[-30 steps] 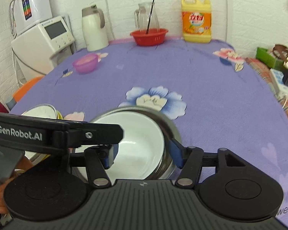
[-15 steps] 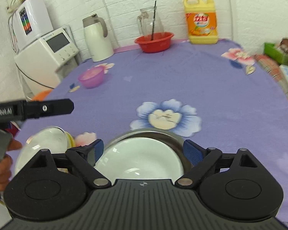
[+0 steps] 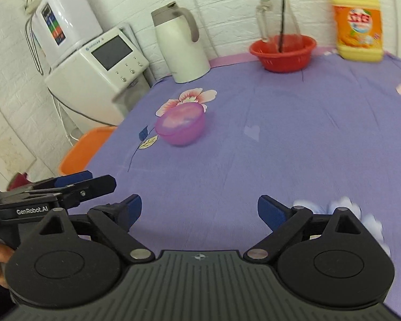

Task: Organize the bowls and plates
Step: 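Move both tools to the pink plastic bowl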

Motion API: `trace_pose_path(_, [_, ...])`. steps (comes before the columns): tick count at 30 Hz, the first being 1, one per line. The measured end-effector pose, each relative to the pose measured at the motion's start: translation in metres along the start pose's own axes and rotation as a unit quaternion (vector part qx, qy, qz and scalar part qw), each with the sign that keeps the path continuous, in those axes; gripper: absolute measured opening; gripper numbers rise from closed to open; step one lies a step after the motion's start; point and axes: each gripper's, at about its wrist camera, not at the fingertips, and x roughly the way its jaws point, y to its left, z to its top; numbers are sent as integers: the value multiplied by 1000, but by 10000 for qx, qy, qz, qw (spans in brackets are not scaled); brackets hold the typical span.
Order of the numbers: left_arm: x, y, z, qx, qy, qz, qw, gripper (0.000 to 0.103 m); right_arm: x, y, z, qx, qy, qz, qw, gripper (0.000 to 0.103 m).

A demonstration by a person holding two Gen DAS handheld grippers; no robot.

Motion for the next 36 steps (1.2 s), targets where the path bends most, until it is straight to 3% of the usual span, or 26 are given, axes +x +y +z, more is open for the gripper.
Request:
trace_pose_path(10, [85,52,55,-716,210,113,9972,94,113,26,39,-959,392,-534,9932,103])
trace_pose_path(17, [148,49,72,-441,471,383,9972,98,170,25,47,-1327,554,-747,9868,103])
trace_pose_path(26, [188,57,76,-28,506,561,9971,98,174,22,38,-1759,250,-574,9824,103])
trace_pose_path(30, [194,59,83,52,400,537,9977,98,179,27,54,-1650,657,-692,9817,103])
trace_pose_path(36, [204,54,78,357,452,356,9977,96,196,33,57,-1662,331,-694,9831,103])
